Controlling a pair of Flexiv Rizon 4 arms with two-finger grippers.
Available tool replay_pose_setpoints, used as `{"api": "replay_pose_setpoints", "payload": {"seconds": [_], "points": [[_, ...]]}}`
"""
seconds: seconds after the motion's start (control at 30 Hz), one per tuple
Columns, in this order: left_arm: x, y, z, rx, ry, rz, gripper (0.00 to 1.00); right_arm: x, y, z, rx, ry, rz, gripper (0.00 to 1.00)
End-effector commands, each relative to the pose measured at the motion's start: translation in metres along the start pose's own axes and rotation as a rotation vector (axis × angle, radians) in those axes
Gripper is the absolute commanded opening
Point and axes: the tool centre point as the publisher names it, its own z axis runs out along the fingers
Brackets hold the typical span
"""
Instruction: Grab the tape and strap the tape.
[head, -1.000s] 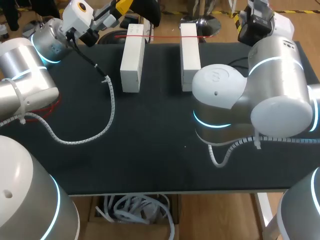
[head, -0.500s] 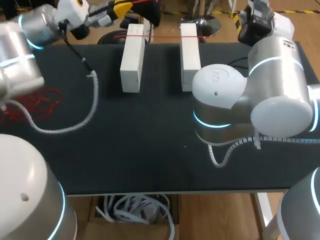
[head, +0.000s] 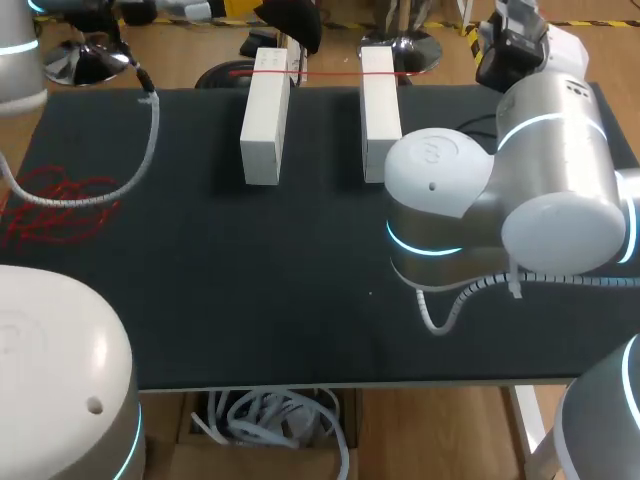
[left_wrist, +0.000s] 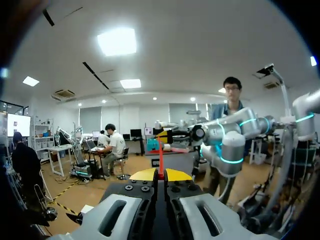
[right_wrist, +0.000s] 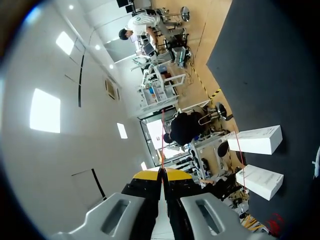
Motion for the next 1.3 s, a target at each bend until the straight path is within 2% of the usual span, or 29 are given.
{"api": "replay_pose_setpoints", "payload": {"seconds": [0.03,0.1,0.2,0.3,0.43,0.7,0.83,0.9,0.93,0.97,1.0,1.17,1.3], "points": [[-0.001,-0.001,-0.001,-0.012,0.006,-0.001,0.0,0.003,0.0,0.0,0.0,-0.007,-0.002,0.0],[-0.001,-0.001,-0.001,-0.012,0.006,-0.001,0.0,0.003,0.0,0.0,0.0,-0.007,-0.002,0.0],[0.004,-0.024,0.006,-0.258,0.025,-0.067,0.0,0.003,0.0,0.0,0.0,-0.007,-0.002,0.0],[0.009,-0.036,0.019,-0.433,0.03,-0.112,0.0,0.003,0.0,0.0,0.0,-0.007,-0.002,0.0],[0.01,-0.039,0.033,-0.643,0.033,-0.18,0.0,0.003,0.0,0.0,0.0,-0.007,-0.002,0.0],[0.005,-0.037,0.046,-0.935,-0.037,-0.268,0.0,0.003,0.0,0.0,0.0,-0.007,-0.002,0.0],[0.006,-0.035,0.042,-1.024,-0.066,-0.277,0.0,0.003,0.0,0.0,0.0,-0.007,-0.002,0.0],[0.008,-0.034,0.04,-1.015,-0.086,-0.276,0.0,0.003,0.0,0.0,0.0,-0.007,-0.002,0.0],[0.008,-0.034,0.039,-1.073,-0.079,-0.286,0.0,0.003,0.0,0.0,0.0,-0.007,-0.002,0.0],[0.009,-0.033,0.04,-1.09,-0.073,-0.285,0.0,0.003,0.0,0.0,0.0,-0.007,-0.002,0.0],[0.01,-0.033,0.041,-1.066,-0.082,-0.273,0.0,0.003,0.0,0.0,0.0,-0.007,-0.002,0.0],[0.014,-0.037,0.05,-1.137,-0.044,-0.248,0.0,0.003,0.0,0.0,0.0,-0.007,-0.002,0.0],[0.015,-0.043,0.06,-1.103,-0.031,-0.184,0.0,0.003,0.0,0.0,0.0,-0.007,-0.002,0.0]]}}
